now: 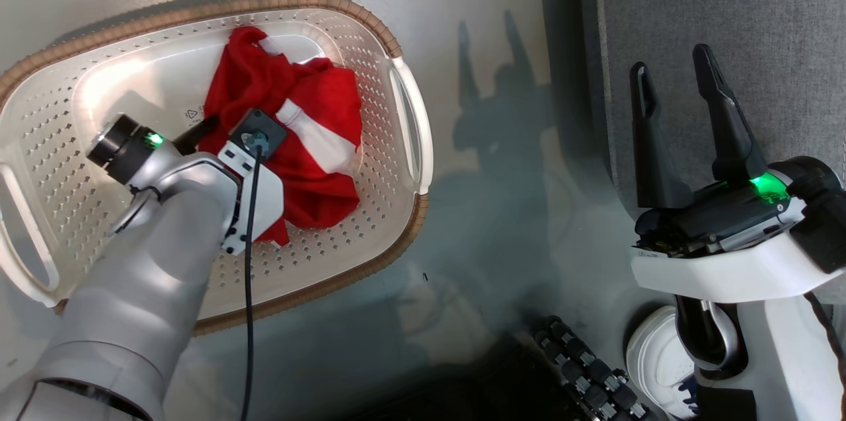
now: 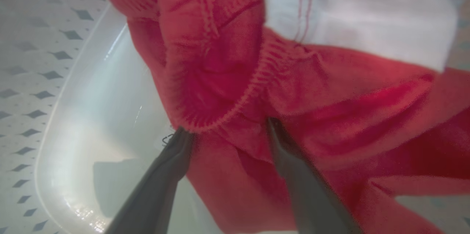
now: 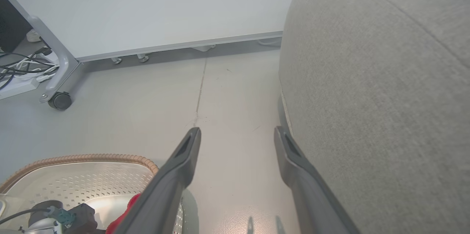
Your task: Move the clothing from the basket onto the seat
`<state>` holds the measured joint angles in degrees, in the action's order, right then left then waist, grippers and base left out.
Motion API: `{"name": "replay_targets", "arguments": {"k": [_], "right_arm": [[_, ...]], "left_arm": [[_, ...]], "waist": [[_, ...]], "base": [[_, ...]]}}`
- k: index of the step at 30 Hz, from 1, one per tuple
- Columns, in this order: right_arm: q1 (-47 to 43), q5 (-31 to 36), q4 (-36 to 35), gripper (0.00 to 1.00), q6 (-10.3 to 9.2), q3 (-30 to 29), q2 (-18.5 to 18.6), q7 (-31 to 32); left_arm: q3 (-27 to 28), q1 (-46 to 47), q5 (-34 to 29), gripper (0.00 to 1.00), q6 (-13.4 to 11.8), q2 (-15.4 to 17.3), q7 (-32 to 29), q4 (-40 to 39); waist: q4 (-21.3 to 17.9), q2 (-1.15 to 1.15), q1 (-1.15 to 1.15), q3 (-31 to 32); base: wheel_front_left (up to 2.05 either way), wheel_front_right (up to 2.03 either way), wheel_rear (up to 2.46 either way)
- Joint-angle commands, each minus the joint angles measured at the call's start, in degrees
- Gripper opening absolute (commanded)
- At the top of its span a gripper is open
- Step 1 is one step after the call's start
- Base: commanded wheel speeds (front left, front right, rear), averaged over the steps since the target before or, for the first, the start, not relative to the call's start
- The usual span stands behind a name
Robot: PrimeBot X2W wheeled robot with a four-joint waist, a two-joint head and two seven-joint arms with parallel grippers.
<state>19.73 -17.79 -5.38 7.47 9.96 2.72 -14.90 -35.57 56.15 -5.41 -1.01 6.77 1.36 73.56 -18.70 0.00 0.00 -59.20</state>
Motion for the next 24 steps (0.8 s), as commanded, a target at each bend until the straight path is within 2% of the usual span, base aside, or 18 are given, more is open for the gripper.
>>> {"name": "replay_targets", "arguments": {"k": [1,7,15,18,24], "right_arm": [[0.23,-0.17,-0.40,1.00,0.05,0.21,0.16,-0.25],[-0.43,-0.12,-0.71,1.00,0.05,1.54,0.16,-0.26],[-1.52,0.64,-1.55,1.00,0.05,1.10,0.16,-0.26],[-2.00,0.78,-1.81,1.00,0.05,0.90,0.16,-0.26],[-2.78,2.48,-2.18,1.00,0.05,1.02,0.18,-0.26]], "left_arm": [[-0.02,1.03,0.19,1.00,0.05,1.08,-0.66,0.23],[-1.18,1.03,0.02,1.00,0.89,1.83,-4.36,0.33],[-2.66,2.12,-0.20,1.00,1.31,1.12,-8.82,0.39],[-3.55,2.44,-0.75,1.00,1.07,1.20,-11.55,0.45],[-5.60,4.69,-1.57,1.00,2.44,1.74,-17.13,0.50]], "waist": [[-0.15,0.00,0.00,-0.16],[-1.12,0.00,0.00,-0.19],[-0.96,0.00,0.00,-0.55],[-0.90,0.00,0.00,-0.65],[-0.97,0.00,0.00,-0.99]], "base": [[0.00,0.00,0.00],[0.00,0.00,0.00],[0.00,0.00,0.00],[0.00,0.00,0.00],[0.00,0.00,0.00]]}}
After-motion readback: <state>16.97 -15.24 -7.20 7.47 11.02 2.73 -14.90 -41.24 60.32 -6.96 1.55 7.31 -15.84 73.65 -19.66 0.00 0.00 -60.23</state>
